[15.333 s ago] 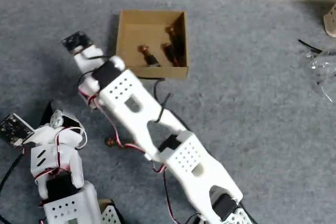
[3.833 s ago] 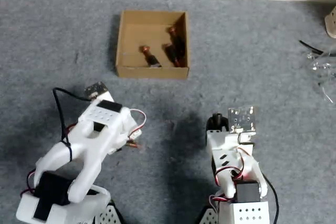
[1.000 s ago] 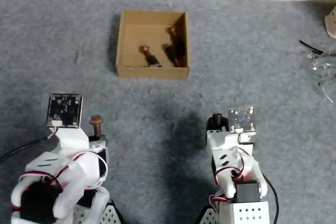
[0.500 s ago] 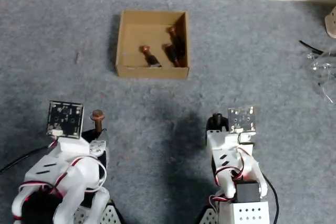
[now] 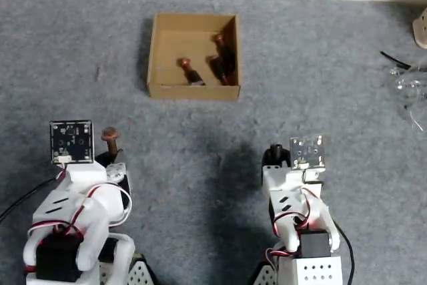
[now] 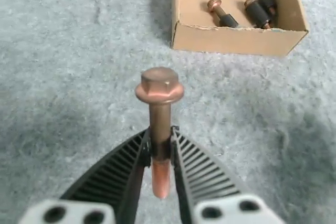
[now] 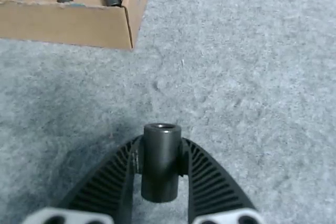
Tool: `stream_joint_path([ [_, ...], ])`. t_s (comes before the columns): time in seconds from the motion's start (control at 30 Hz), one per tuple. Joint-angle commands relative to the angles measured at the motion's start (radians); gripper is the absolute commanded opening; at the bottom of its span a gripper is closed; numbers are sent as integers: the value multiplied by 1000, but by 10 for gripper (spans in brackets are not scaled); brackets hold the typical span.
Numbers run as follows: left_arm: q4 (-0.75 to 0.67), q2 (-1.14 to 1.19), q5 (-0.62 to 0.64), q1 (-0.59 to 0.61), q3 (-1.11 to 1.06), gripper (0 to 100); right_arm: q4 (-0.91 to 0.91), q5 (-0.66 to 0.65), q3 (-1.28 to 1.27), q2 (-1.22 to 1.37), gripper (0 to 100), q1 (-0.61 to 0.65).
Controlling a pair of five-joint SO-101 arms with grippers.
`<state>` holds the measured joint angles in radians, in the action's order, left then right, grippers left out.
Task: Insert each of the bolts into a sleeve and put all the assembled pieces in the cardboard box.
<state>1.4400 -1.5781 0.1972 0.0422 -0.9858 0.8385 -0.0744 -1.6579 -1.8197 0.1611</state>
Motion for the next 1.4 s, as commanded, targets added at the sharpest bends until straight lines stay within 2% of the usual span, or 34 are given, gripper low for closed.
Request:
stream_joint_path([
  [0.0,-29,-10,-6,7,15,5,-35,3,7,-18,5,7],
  [0.17,-83,-10,-2,7,15,5,-35,3,8,-18,5,7],
  [0.43,-261,-10,2,7,13,5,-59,11,18,-18,5,25],
  [0.83,-488,-8,11,2,5,5,-268,3,10,-18,5,275],
  [1.03,-598,-8,181,-2,-8,5,-344,3,16,-18,5,381],
  [1.3,-608,-10,199,-228,-4,5,-384,0,12,-18,5,487],
  [1.37,-608,-10,201,-257,-7,5,-383,-43,12,-18,5,516],
])
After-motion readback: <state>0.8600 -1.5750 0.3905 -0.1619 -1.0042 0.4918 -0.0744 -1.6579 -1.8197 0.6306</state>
